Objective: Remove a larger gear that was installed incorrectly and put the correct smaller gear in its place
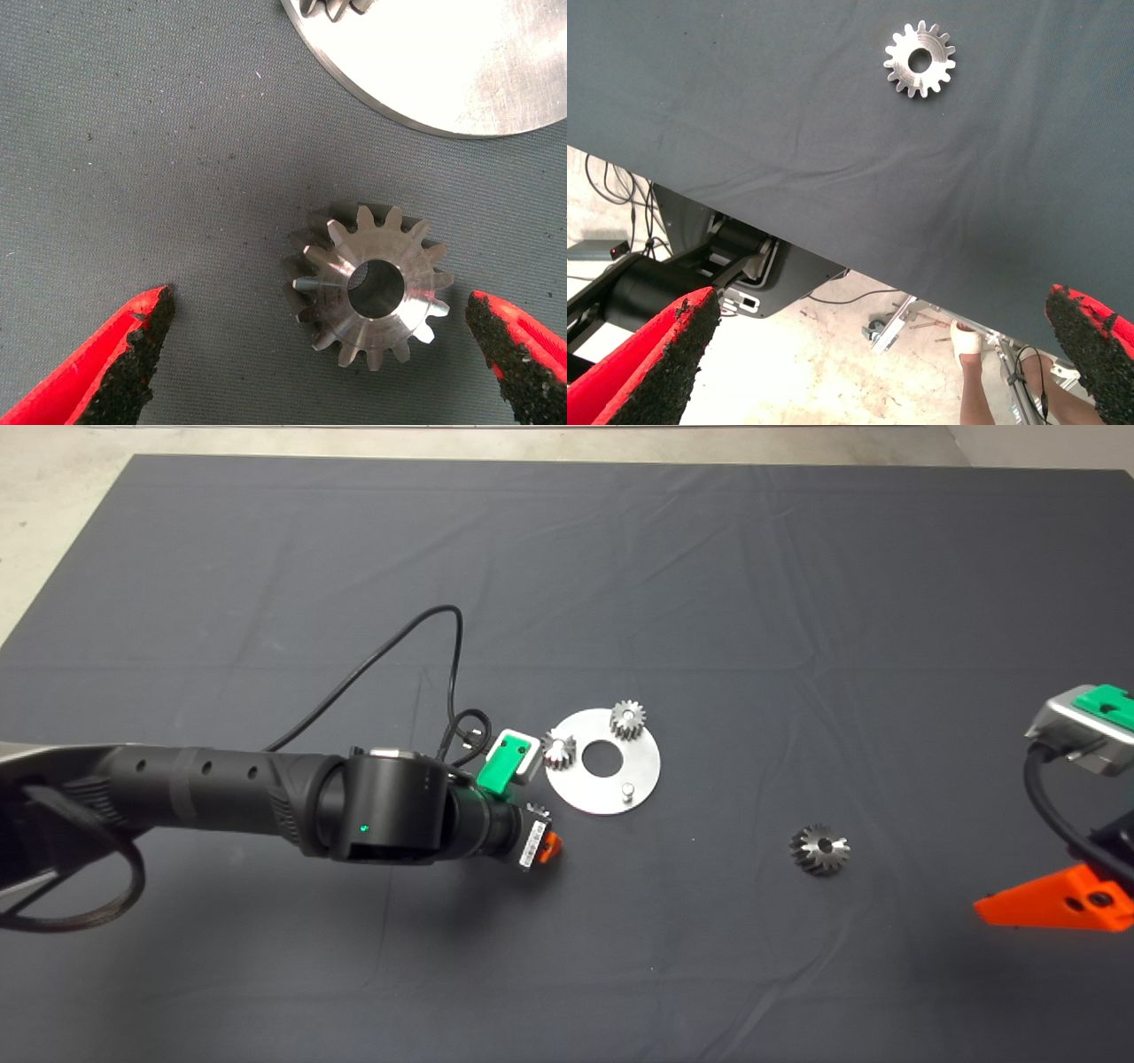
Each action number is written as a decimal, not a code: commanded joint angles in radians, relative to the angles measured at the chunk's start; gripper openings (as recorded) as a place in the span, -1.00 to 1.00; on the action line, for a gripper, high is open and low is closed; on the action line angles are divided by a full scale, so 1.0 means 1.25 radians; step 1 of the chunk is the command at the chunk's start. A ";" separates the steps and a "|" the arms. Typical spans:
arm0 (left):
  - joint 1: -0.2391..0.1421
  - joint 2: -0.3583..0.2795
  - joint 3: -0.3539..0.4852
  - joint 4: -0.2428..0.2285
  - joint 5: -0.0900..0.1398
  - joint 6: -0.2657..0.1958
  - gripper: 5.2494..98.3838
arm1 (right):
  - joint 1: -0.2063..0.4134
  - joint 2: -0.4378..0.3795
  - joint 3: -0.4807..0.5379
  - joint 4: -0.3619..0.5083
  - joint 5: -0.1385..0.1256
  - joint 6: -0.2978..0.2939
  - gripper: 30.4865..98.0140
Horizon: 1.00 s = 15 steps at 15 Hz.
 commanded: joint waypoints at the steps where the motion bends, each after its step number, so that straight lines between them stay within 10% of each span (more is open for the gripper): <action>1: -0.014 0.005 0.009 0.011 0.000 -0.001 0.70 | 0.016 -0.003 0.004 0.026 0.003 0.005 0.97; 15: -0.012 0.038 0.009 0.034 0.015 0.001 0.49 | 0.016 -0.006 0.004 0.028 0.003 0.005 0.97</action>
